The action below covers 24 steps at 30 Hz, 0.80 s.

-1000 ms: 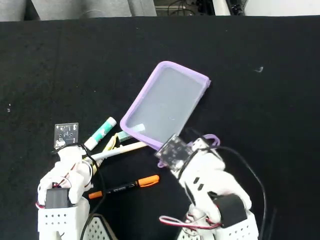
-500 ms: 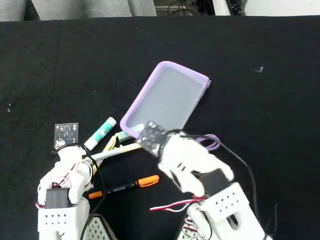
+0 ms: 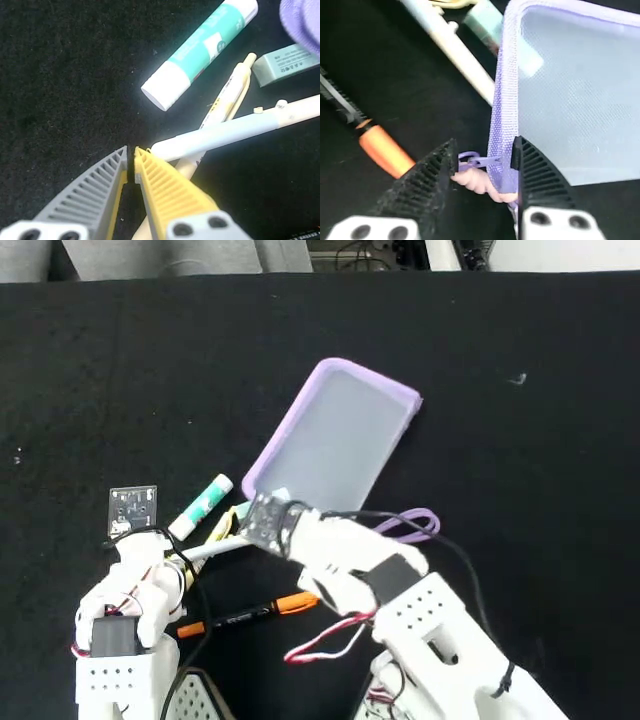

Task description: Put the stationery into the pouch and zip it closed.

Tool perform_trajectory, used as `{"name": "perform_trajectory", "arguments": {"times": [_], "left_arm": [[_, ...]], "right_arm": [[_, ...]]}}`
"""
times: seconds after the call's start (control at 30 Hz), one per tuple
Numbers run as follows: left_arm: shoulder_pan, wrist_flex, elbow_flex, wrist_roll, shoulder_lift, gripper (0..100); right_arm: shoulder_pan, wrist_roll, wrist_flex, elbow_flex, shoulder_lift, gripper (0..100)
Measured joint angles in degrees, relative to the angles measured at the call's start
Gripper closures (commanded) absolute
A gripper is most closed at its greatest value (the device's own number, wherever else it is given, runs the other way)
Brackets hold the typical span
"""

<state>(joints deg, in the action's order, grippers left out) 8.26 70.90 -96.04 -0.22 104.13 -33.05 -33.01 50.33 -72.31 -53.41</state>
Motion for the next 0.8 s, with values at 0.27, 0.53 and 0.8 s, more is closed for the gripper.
{"name": "perform_trajectory", "arguments": {"times": [0.27,0.53,0.8], "left_arm": [[0.00,0.00,0.00,0.00,0.00,96],[0.00,0.00,0.00,0.00,0.00,96],[0.00,0.00,0.00,0.00,0.00,96]], "right_arm": [[12.66,-7.03,-5.10,0.00,0.35,81.8],[22.51,-9.14,-7.56,0.79,0.35,81.9],[8.79,-9.23,14.07,11.52,0.35,81.9]]}}
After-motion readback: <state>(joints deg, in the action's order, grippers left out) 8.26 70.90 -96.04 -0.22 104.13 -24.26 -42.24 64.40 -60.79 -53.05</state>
